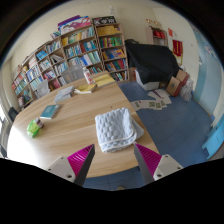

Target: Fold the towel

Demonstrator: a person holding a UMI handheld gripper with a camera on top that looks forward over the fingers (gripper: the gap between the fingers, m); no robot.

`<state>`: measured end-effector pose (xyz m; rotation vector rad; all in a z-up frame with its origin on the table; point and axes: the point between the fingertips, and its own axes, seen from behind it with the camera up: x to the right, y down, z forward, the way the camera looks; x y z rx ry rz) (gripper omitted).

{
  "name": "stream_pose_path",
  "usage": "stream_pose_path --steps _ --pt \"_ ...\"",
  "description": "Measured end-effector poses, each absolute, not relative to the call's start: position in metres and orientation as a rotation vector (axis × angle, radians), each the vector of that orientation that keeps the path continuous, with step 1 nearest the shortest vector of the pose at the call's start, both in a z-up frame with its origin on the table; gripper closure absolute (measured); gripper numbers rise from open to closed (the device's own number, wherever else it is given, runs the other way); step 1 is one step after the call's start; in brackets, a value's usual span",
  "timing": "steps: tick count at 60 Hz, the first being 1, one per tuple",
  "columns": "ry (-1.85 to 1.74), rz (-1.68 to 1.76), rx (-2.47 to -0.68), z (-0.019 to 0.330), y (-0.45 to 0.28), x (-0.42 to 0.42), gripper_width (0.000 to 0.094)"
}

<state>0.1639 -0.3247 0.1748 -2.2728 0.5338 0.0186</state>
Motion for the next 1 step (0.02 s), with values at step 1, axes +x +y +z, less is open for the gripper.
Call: stream_pose_path --steps 1 --pt "0.54 0.022 -2.275 0.1757 -0.3301 0.1608 0.0107"
